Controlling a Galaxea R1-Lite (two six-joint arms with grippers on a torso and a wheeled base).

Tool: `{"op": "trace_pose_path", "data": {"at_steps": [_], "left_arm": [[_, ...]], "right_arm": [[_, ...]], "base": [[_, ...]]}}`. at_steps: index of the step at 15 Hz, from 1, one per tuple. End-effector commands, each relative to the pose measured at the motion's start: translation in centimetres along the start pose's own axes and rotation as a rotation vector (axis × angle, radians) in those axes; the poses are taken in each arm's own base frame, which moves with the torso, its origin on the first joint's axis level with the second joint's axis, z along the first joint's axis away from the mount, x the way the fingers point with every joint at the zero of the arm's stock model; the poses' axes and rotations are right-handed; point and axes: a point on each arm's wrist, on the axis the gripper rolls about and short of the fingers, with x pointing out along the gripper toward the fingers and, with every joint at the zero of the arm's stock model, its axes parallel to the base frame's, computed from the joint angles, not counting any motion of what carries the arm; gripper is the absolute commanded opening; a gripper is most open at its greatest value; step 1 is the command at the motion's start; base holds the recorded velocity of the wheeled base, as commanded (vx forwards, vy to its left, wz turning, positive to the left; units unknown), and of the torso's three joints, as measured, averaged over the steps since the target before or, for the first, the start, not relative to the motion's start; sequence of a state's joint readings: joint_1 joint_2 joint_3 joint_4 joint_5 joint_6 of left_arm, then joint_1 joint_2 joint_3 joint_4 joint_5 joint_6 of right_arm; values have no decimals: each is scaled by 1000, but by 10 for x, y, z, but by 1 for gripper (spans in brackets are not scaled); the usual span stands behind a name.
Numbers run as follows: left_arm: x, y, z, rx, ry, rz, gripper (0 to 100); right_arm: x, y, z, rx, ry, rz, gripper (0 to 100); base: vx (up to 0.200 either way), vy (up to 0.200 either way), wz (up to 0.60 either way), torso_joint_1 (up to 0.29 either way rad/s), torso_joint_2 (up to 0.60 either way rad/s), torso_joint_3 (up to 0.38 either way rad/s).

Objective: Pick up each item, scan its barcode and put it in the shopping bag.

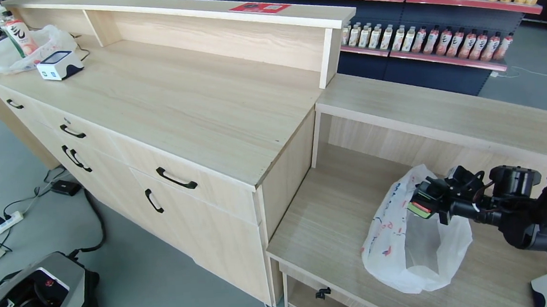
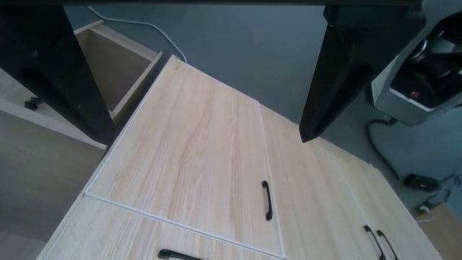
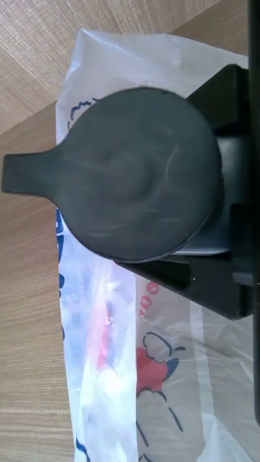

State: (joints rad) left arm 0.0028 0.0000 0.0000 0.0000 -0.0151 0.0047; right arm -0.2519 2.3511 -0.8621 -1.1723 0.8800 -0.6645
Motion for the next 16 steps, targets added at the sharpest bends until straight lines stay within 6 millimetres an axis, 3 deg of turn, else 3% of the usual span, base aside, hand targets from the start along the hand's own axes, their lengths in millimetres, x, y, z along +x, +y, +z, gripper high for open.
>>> {"op": "trace_pose_path", "data": {"at_steps": [1, 7, 8, 13, 14, 16], "left_arm": [[0, 0, 0, 0, 0, 0, 100], [0, 0, 0, 0, 0, 0, 100], [0, 0, 0, 0, 0, 0, 100], [0, 0, 0, 0, 0, 0, 100], [0, 0, 0, 0, 0, 0, 100], [0, 0, 0, 0, 0, 0, 100]], "right_arm": [[4, 3, -10, 15, 16, 4, 0], [7, 7, -19, 37, 33, 15, 0], [7, 7, -19, 38, 35, 14, 100], [4, 4, -9, 25, 22, 6, 100], [1, 1, 4, 10, 9, 0, 100], [-16, -2, 52, -21, -11, -7, 100]], "base": [[0, 0, 0, 0, 0, 0], [0, 0, 0, 0, 0, 0], [0, 0, 0, 0, 0, 0], [0, 0, 0, 0, 0, 0], [0, 0, 0, 0, 0, 0], [0, 0, 0, 0, 0, 0]]}}
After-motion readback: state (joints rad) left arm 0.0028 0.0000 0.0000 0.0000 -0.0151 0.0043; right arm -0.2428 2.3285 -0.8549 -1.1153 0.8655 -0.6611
